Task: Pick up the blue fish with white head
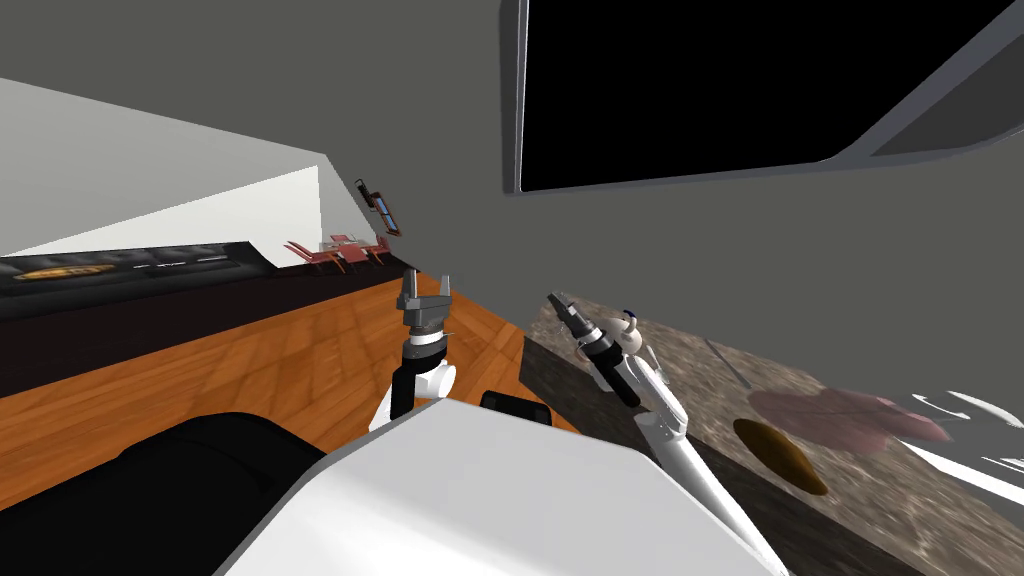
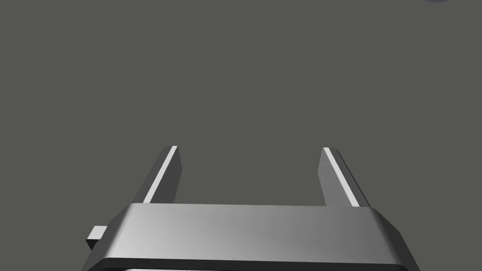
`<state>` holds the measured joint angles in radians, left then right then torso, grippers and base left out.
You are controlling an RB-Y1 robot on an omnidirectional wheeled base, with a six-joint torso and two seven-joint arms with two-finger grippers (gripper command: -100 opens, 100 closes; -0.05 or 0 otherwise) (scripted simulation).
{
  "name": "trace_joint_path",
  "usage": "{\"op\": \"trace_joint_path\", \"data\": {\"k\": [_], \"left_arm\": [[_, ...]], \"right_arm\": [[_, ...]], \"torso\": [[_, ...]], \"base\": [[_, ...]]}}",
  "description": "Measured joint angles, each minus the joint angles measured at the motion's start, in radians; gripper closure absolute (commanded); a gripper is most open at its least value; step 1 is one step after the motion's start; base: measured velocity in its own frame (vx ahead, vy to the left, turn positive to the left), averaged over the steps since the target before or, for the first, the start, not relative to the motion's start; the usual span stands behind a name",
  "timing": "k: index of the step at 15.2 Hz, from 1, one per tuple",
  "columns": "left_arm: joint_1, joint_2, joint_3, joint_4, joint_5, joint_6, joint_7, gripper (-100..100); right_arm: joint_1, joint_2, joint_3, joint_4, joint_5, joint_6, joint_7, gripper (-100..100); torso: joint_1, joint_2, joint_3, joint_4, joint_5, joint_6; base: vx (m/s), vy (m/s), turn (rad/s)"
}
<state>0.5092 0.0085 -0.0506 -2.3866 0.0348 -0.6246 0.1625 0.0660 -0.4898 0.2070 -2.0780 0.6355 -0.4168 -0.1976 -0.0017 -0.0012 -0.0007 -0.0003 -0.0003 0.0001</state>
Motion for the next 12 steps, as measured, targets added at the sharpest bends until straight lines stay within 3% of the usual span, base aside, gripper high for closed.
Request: {"op": "trace_joint_path", "data": {"k": [12], "left_arm": [[0.0, 0.0, 0.0, 0.0, 0.0, 0.0, 0.0, 0]], "right_arm": [[-0.148, -0.121, 0.094, 0.054, 0.245, 0.007, -0.016, -100]], "torso": [[0.001, 0.0, 0.0, 0.0, 0.0, 0.0]], "base": [[0.013, -0.012, -0.066]]}}
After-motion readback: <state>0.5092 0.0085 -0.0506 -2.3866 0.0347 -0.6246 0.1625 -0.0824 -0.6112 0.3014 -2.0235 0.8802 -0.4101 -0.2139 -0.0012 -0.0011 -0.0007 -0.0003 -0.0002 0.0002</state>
